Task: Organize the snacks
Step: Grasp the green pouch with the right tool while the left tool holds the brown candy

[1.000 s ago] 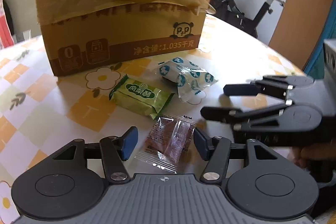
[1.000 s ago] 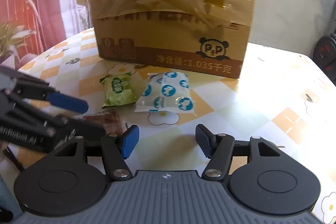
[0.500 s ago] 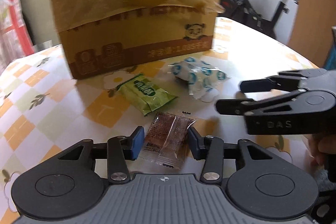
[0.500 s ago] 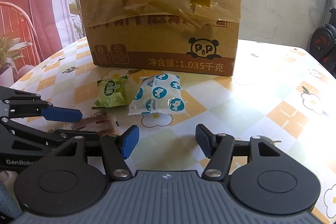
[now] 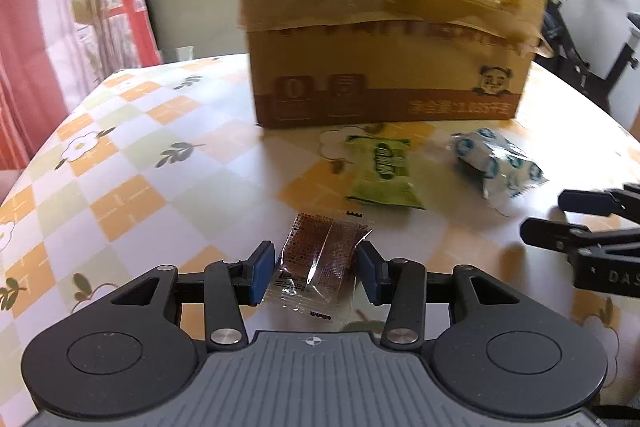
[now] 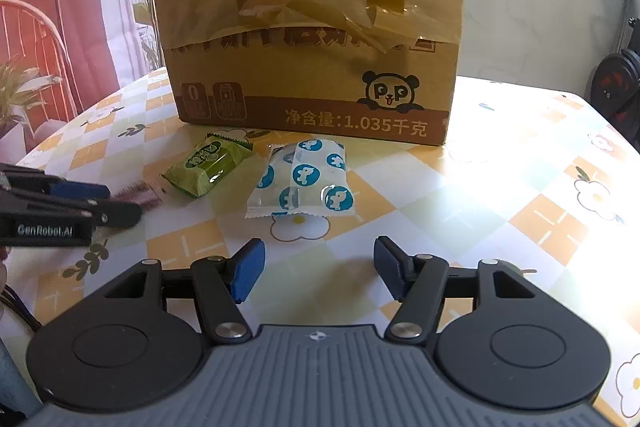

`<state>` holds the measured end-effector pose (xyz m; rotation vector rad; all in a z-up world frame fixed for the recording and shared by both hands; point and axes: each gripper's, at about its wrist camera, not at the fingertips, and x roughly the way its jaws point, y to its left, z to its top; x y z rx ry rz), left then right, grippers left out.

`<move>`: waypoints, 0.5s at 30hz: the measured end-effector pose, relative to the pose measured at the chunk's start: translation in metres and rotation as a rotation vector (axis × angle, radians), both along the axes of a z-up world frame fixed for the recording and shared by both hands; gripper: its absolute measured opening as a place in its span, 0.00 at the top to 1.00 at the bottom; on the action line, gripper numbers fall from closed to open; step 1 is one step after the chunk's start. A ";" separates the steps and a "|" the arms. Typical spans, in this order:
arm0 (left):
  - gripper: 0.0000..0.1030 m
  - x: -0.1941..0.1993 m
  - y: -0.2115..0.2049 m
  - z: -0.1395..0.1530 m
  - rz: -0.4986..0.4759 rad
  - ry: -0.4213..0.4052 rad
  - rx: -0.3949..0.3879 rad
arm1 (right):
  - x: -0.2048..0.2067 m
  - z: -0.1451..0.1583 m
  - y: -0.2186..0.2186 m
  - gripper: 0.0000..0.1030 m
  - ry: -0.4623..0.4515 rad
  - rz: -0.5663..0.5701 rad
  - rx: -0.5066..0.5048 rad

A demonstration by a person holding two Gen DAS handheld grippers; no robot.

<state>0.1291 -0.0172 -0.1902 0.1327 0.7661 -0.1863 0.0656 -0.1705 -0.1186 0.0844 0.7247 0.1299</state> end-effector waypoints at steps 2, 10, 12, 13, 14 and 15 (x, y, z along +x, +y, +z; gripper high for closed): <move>0.53 0.000 0.003 0.000 0.013 -0.003 -0.004 | 0.000 0.000 0.000 0.38 0.000 0.001 -0.001; 0.54 0.002 0.015 0.000 0.056 -0.015 -0.017 | -0.002 0.007 -0.016 0.39 0.008 -0.064 0.074; 0.54 0.003 0.023 -0.001 0.083 -0.021 -0.026 | -0.001 0.016 -0.013 0.39 -0.015 -0.045 0.068; 0.54 0.005 0.026 -0.001 0.096 -0.022 -0.034 | 0.000 0.021 -0.010 0.39 -0.031 -0.024 0.063; 0.54 0.006 0.029 -0.001 0.107 -0.023 -0.043 | 0.002 0.026 -0.006 0.39 -0.050 -0.003 0.054; 0.54 0.006 0.033 -0.001 0.116 -0.025 -0.054 | 0.005 0.032 -0.001 0.39 -0.069 0.022 0.046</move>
